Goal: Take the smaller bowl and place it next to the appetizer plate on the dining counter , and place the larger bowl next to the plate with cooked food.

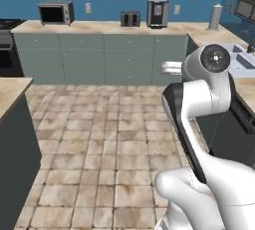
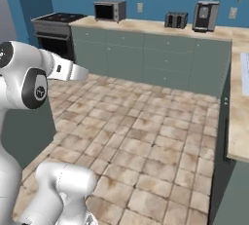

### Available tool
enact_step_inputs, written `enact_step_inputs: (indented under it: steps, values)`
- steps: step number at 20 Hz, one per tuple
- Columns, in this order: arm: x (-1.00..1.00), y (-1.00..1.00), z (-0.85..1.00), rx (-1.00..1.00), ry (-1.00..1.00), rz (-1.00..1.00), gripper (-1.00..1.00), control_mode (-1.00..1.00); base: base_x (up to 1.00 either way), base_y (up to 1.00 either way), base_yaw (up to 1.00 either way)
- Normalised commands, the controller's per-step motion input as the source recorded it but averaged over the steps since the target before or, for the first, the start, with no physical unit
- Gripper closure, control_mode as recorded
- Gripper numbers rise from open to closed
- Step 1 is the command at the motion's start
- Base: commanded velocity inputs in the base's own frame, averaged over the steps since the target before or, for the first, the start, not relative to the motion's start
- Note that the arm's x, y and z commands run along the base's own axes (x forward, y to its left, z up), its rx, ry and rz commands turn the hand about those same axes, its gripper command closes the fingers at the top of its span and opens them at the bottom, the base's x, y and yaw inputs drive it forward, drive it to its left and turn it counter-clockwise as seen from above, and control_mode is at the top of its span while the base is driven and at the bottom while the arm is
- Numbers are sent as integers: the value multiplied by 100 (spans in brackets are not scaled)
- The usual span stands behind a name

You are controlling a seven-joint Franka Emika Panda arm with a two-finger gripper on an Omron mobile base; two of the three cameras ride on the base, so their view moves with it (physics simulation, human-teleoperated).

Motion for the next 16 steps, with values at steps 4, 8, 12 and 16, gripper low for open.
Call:
enact_step_inputs:
  steps: [4, 8, 12, 16]
  values:
    - [0, 0, 0, 0, 0, 0, -100, 100, 100, -41, 3]
    - [0, 0, 0, 0, 0, 0, -100, 100, 100, -41, 1]
    - [0, 0, 0, 0, 0, 0, -100, 100, 100, -46, 2]
    - [0, 0, 0, 0, 0, 0, -100, 100, 100, -40, 0]
